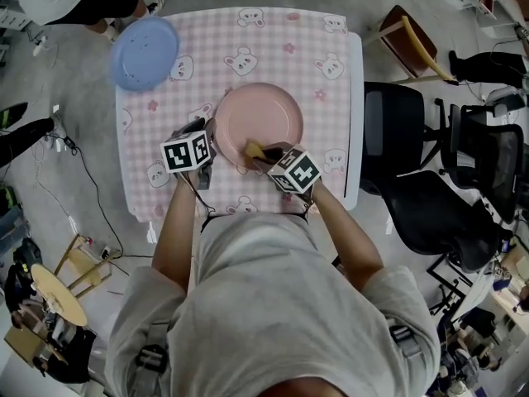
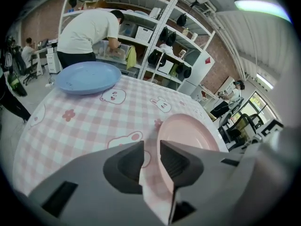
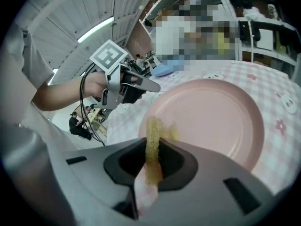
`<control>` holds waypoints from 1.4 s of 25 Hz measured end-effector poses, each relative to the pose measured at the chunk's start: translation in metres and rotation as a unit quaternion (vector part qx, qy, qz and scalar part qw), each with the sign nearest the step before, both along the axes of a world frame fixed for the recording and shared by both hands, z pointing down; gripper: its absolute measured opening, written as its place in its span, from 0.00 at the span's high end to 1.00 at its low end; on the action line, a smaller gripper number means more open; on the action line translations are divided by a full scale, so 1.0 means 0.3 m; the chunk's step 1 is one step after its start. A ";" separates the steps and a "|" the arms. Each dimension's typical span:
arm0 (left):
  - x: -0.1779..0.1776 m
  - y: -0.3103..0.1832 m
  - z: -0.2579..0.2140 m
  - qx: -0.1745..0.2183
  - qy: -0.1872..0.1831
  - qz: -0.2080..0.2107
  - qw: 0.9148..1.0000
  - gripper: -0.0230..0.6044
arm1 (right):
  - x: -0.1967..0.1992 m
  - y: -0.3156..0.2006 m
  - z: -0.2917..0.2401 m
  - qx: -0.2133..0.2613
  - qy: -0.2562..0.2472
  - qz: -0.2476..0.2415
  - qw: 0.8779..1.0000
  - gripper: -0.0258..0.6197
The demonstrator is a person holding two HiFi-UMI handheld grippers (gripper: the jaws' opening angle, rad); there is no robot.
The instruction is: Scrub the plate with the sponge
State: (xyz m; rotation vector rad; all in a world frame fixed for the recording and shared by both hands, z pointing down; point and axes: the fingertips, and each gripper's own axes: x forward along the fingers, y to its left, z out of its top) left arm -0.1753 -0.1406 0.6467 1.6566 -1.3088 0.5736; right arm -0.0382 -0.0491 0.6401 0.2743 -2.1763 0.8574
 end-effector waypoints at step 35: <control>0.314 0.344 -0.395 0.186 0.034 0.092 0.978 0.95 | 0.119 -0.003 -0.294 0.199 -0.062 0.237 0.949 0.86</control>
